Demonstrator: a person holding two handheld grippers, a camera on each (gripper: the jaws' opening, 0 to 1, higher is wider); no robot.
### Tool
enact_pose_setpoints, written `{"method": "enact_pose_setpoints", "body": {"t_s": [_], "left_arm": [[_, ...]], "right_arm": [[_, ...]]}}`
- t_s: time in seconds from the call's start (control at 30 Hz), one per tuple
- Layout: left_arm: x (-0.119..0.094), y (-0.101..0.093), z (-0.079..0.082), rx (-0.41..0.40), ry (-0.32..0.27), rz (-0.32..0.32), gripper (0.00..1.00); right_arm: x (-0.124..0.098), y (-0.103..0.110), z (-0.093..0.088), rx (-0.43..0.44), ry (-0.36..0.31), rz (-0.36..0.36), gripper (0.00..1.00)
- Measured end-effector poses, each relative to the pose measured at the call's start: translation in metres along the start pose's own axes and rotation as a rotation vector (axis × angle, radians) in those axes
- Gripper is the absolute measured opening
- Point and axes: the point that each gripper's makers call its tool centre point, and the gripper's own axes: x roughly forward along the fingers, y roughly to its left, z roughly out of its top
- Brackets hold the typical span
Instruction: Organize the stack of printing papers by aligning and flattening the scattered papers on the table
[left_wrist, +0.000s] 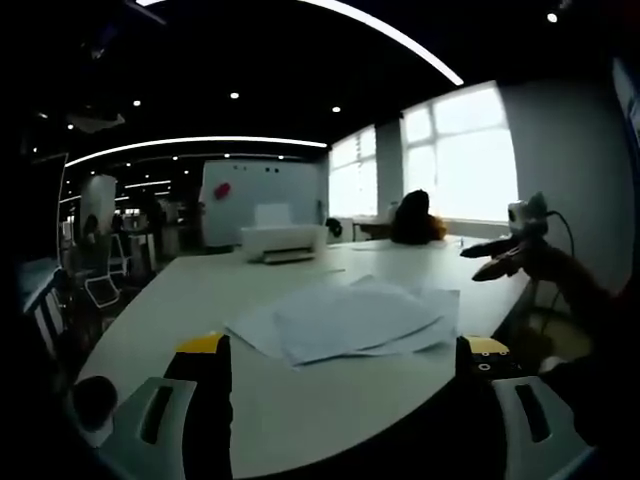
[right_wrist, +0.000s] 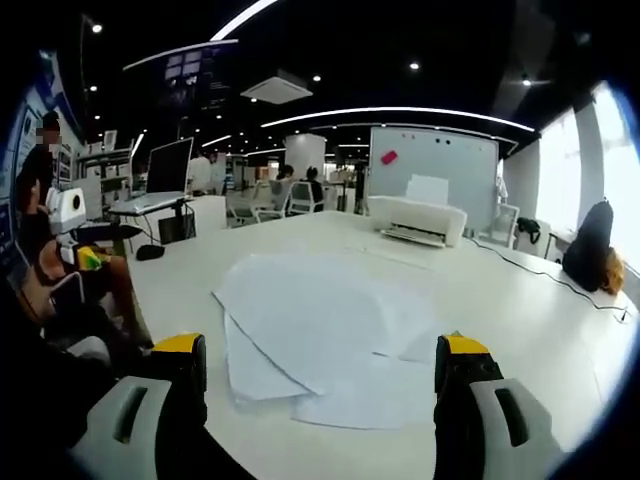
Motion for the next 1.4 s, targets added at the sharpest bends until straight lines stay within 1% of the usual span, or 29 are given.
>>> {"method": "enact_pose_setpoints", "body": {"t_s": [0.37, 0.9, 1.23, 1.4], "left_arm": [[0.001, -0.002, 0.000, 0.000, -0.001, -0.004, 0.95], [0.001, -0.003, 0.000, -0.007, -0.004, -0.013, 0.95], [0.000, -0.002, -0.001, -0.007, -0.001, -0.015, 0.95], [0.000, -0.002, -0.002, -0.008, 0.001, -0.014, 0.95]], "right_arm": [[0.001, 0.001, 0.002, -0.002, -0.001, 0.002, 0.90], [0.009, 0.000, 0.002, 0.001, 0.003, 0.003, 0.90], [0.016, 0.001, 0.000, -0.008, 0.018, 0.007, 0.90], [0.018, 0.001, 0.002, -0.009, 0.014, 0.010, 0.90]]}}
